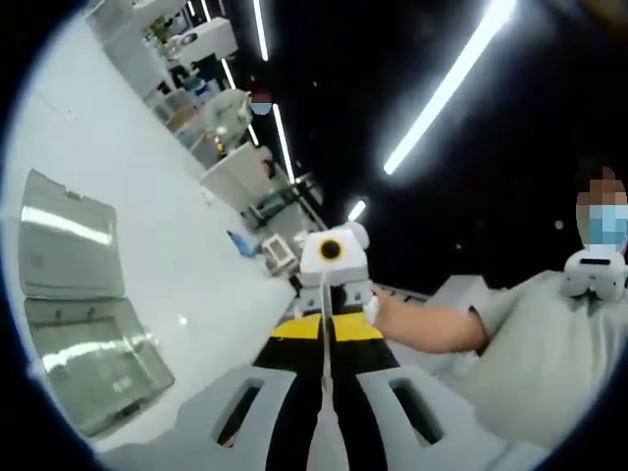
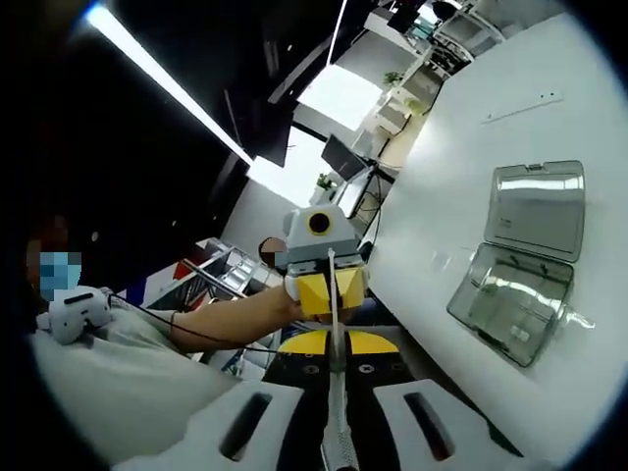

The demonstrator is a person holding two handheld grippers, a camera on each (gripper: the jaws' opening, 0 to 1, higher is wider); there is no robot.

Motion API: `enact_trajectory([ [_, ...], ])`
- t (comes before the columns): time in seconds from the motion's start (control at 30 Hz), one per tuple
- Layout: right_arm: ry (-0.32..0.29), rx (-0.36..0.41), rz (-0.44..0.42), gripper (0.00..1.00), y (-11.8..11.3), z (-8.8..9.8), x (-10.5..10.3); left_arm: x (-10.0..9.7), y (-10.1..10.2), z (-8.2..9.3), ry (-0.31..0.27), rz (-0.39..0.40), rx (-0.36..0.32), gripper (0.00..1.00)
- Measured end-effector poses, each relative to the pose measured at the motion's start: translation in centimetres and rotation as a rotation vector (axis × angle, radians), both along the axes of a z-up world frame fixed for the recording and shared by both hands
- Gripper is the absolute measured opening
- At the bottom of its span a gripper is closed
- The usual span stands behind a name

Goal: Insert the divider into the dual guide fixture by aligning both edges with the guide slots and pushing it downward to the bottom, including one-sided entry, uneven engagement, binding, and posture correction.

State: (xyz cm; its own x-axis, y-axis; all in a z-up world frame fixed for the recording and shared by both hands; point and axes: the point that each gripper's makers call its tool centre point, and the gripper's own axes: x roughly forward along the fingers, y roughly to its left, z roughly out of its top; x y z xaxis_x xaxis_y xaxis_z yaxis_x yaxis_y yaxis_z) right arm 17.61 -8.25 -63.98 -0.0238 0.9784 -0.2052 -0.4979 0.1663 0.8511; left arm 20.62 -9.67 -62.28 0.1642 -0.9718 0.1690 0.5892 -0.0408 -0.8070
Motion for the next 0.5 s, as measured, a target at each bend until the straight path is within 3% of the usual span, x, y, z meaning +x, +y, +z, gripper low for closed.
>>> enact_trajectory([
  [0.5,0.004,0.018,-0.033,0.0,-0.03,-0.04,0.21,0.04,-0.04,0.1,-0.015,0.015,-0.01,0.0],
])
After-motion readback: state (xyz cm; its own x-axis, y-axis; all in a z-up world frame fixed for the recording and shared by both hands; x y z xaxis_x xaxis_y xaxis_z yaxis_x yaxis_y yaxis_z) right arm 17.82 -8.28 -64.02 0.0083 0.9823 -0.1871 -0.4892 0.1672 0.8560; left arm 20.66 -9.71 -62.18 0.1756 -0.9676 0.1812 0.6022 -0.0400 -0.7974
